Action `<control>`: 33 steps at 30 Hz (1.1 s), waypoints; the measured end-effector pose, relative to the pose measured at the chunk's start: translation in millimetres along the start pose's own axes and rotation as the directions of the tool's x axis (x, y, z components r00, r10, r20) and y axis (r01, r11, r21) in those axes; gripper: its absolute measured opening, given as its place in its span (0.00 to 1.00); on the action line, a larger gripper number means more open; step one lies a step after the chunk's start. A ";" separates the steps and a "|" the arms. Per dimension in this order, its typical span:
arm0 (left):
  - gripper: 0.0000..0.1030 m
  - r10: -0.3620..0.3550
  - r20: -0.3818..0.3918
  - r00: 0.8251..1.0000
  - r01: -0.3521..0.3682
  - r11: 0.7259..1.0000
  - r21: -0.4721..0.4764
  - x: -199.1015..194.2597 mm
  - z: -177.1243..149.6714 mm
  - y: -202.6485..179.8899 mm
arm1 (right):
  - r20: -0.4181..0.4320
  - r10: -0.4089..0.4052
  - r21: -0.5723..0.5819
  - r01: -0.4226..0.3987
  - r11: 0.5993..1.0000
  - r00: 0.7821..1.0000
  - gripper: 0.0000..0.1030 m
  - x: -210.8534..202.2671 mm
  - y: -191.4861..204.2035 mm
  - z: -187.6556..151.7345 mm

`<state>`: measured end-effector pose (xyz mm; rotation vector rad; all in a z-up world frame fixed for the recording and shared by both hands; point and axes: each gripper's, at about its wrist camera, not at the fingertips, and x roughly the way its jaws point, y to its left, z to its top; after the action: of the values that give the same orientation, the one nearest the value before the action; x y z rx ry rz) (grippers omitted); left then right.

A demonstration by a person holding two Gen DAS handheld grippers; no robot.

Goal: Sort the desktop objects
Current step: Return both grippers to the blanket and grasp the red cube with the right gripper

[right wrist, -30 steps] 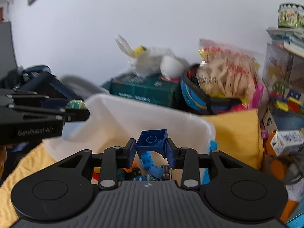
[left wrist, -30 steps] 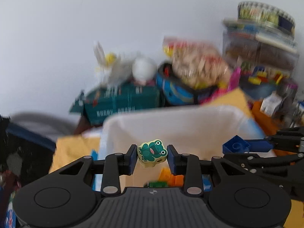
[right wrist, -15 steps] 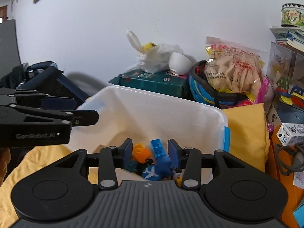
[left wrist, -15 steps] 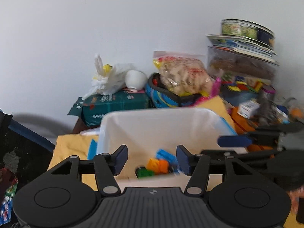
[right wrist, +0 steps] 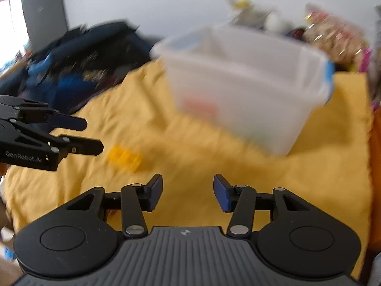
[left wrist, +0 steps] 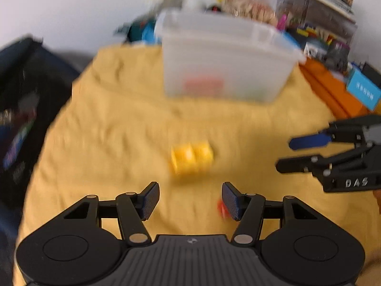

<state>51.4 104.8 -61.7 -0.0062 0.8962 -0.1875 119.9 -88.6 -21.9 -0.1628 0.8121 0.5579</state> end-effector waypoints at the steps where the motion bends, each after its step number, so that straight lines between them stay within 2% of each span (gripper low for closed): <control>1: 0.60 -0.005 -0.015 1.000 0.005 1.000 -0.006 1.1 -7.3 0.1 | -0.015 0.030 -0.009 -0.030 1.000 0.999 0.49 1.8 4.3 -4.3; 6: 0.60 0.003 -0.023 1.000 -0.004 0.998 -0.062 -3.1 -28.3 1.6 | -0.054 0.139 -0.102 -0.144 0.984 0.989 0.45 12.8 36.1 -9.9; 7: 0.56 0.014 -0.021 1.000 -0.015 0.998 -0.067 -4.3 -29.9 2.4 | -0.065 0.146 -0.136 -0.153 0.979 0.987 0.45 16.3 43.2 -10.7; 9: 0.56 0.053 -0.015 0.998 -0.054 0.997 -0.057 -6.4 -30.7 5.0 | -0.097 0.166 -0.200 -0.183 0.963 0.981 0.43 24.6 57.3 -10.5; 13: 0.56 0.062 0.011 0.998 -0.061 0.995 -0.084 -12.9 -29.7 16.9 | -0.139 0.179 -0.280 -0.212 0.936 0.974 0.41 38.6 75.8 -15.6; 16: 0.56 0.048 0.012 0.999 -0.047 0.996 -0.076 -10.1 -26.5 18.9 | -0.156 0.168 -0.298 -0.209 0.931 0.973 0.41 49.6 79.9 -18.5; 17: 0.56 0.038 0.017 0.999 -0.037 0.997 -0.065 -9.0 -24.1 17.8 | -0.162 0.164 -0.291 -0.206 0.934 0.973 0.39 54.1 79.5 -18.5; 19: 0.56 0.019 0.031 0.999 -0.018 1.000 -0.016 -4.9 -15.9 12.2 | -0.166 0.164 -0.270 -0.205 0.941 0.972 0.30 61.5 75.3 -19.4; 23: 0.56 -0.017 0.019 1.000 0.014 0.991 0.136 11.0 2.9 -6.5 | -0.162 0.154 -0.202 -0.186 0.962 0.975 0.29 53.1 59.0 -19.5; 26: 0.56 -0.043 0.015 0.999 0.037 0.958 0.283 20.2 13.8 -23.7 | -0.172 0.104 -0.141 -0.129 0.982 0.980 0.29 46.1 38.9 -23.4; 28: 0.56 -0.036 0.018 0.999 0.026 0.915 0.403 27.8 17.6 -34.4 | -0.170 0.083 -0.086 -0.098 0.991 0.982 0.29 40.0 22.8 -27.3; 30: 0.56 -0.019 0.008 1.000 0.013 0.860 0.510 40.2 20.3 -40.8 | -0.167 0.068 -0.033 -0.074 0.997 0.984 0.29 35.8 10.5 -30.1; 33: 0.58 -0.024 -0.038 0.999 0.041 0.823 0.567 61.2 28.0 -37.6 | -0.160 0.043 0.010 -0.042 0.999 0.986 0.29 31.1 -0.8 -33.2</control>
<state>104.5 55.7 -88.6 0.5428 0.8412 -0.4852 116.2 -88.0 -67.3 -0.1862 0.9756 0.5873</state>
